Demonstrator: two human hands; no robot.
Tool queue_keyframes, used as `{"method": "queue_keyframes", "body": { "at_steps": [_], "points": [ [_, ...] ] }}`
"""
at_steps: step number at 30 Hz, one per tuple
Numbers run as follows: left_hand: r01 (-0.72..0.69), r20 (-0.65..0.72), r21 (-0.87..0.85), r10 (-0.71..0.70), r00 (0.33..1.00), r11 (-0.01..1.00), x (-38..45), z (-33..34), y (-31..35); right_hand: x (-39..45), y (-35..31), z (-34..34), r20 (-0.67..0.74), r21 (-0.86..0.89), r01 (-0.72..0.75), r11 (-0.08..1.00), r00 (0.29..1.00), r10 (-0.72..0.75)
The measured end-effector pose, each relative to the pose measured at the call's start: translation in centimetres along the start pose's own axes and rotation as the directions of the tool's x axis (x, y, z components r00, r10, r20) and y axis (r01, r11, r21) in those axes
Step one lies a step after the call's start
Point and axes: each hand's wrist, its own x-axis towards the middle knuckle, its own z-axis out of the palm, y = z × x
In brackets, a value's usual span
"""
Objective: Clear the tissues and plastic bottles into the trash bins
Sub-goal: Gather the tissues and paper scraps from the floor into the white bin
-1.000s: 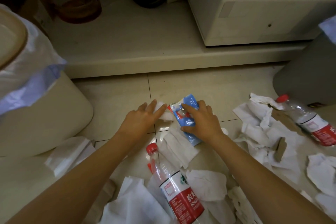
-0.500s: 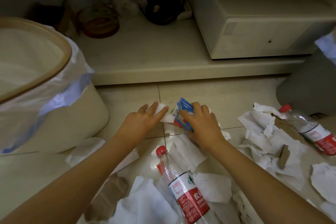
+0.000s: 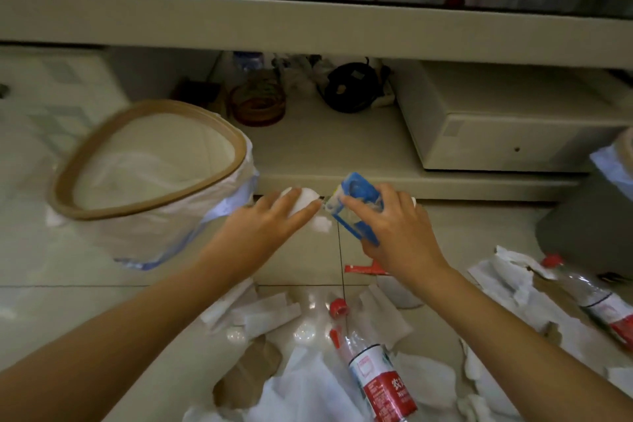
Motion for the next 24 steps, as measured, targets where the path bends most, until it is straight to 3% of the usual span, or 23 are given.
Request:
{"method": "queue_keyframes", "body": {
  "at_steps": [6, 10, 21, 24],
  "points": [
    [0.155, -0.148, 0.073, -0.143, 0.979, 0.985, -2.5, -6.6, -3.7, 4.0, -4.5, -5.0, -0.156, 0.024, 0.116, 0.993, 0.982, -0.11],
    [0.28, -0.223, 0.025, -0.267, 0.937, 0.96, -4.9, -8.5, -7.8, 7.9, -8.9, -7.2, -0.296, 0.03, 0.185, 0.982, 0.94, -0.168],
    [0.63, -0.107, -0.189, -0.654, 0.749, 0.753, -6.0, -3.3, -15.4, 17.5, -19.2, -4.6, -0.341, 0.068, 0.216, 0.974, 0.923, -0.181],
    [0.676, 0.038, -0.205, -0.685, 0.728, 0.707, -5.9, -2.8, -16.2, 18.8, -20.5, -3.3, -0.205, 0.117, 0.292, 0.949, 0.942, -0.265]
  ]
}}
